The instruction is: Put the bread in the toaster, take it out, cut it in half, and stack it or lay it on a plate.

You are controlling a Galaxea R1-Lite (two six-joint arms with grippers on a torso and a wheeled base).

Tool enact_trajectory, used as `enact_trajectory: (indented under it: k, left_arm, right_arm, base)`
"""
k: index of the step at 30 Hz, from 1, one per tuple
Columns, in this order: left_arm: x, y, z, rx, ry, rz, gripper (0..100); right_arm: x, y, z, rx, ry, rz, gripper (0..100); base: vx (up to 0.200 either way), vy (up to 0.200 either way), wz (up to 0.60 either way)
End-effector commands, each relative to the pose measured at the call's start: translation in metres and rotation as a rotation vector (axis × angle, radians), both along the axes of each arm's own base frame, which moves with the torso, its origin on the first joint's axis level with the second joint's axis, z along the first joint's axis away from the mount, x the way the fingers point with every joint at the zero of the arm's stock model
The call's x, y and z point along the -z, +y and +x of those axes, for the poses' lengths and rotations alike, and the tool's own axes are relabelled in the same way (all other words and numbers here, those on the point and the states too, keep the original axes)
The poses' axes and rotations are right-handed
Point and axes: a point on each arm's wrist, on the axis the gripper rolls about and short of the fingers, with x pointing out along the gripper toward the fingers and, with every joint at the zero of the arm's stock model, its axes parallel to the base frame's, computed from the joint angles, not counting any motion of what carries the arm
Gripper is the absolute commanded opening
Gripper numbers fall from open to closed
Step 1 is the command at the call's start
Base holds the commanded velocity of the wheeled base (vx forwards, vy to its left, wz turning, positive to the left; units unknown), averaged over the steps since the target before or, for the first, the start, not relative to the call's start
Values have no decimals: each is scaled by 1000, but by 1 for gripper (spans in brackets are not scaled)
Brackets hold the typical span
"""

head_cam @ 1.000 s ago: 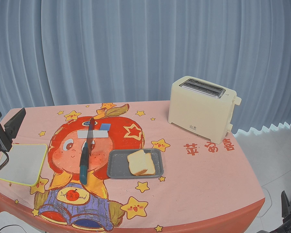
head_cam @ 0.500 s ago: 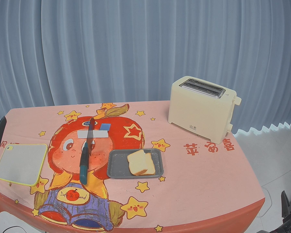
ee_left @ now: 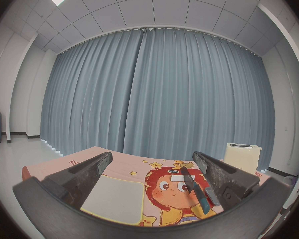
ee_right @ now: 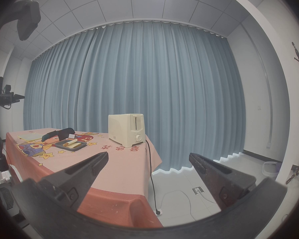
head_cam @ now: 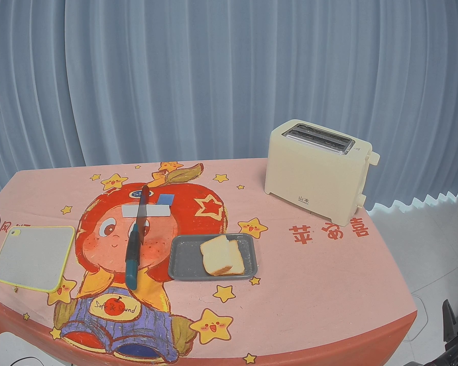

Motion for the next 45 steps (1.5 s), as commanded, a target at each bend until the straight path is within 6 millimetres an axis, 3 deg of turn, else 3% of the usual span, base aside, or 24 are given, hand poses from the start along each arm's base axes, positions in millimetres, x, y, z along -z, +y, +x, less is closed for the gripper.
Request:
enact_trajectory:
  k: [1, 11, 33, 39, 45]
  left_arm:
    - [12, 2, -10, -2, -8, 19, 100]
    - [50, 5, -25, -9, 75, 39, 100]
    - [101, 10, -47, -4, 163, 63, 100]
    - [116, 9, -52, 101, 204, 78, 100]
    - [118, 6, -52, 237, 208, 81, 100]
  right_arm:
    - [5, 0, 0, -1, 1, 1, 100]
    - [5, 0, 0, -1, 1, 1, 100]
    - [5, 0, 0, -1, 1, 1, 100]
    - [5, 0, 0, -1, 1, -1, 100]
    - [5, 0, 0, -1, 1, 1, 100]
  base:
    - [0, 0, 0]
    - [0, 0, 0]
    - [0, 0, 0]
    - [0, 0, 0]
    - [0, 0, 0]
